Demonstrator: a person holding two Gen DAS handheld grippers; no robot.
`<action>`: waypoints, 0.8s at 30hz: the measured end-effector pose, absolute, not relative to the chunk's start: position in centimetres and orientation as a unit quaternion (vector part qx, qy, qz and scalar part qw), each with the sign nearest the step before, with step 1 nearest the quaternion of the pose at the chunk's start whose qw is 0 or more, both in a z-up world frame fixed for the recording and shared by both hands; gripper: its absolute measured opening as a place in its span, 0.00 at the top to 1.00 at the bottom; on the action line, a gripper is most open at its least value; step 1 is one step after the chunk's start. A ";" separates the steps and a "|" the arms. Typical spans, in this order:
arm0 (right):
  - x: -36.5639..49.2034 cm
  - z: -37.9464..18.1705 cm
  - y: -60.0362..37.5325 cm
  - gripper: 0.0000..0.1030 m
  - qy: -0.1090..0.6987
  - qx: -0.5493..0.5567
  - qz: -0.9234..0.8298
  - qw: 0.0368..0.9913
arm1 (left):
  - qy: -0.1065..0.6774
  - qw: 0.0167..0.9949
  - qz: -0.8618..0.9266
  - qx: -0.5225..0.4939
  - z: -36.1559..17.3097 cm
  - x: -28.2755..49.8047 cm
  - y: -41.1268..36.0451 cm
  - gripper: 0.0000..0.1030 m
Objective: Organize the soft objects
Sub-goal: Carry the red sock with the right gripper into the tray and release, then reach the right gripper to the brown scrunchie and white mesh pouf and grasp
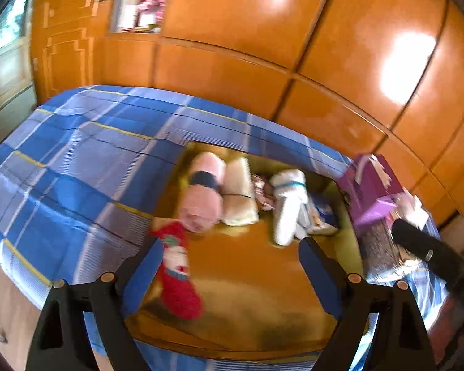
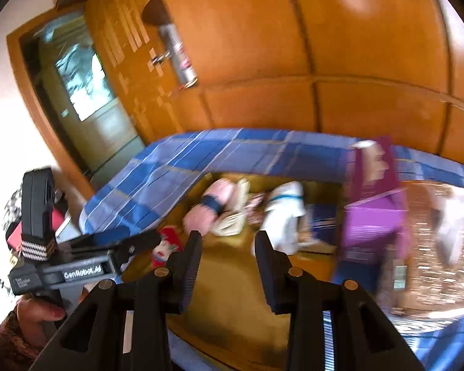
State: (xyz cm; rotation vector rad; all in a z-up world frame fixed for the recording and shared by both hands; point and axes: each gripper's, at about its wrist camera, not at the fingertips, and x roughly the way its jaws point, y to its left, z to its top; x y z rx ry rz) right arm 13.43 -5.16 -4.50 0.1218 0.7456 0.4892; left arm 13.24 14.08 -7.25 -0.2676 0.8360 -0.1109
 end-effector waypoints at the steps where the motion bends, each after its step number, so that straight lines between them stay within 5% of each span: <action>1: 13.2 -4.2 -6.3 0.66 0.353 0.062 0.223 0.906 | 0.407 0.903 -0.063 -0.126 -7.3 13.3 13.3 0.12; 11: 10.9 -4.2 -20.7 0.66 0.310 0.154 0.057 0.936 | 0.416 0.893 -0.137 -0.104 -6.7 13.7 7.1 0.10; 24: 14.6 -13.9 -37.6 0.59 0.387 0.292 -0.102 0.869 | 0.447 0.870 -0.201 -0.050 -7.0 13.4 -1.7 0.06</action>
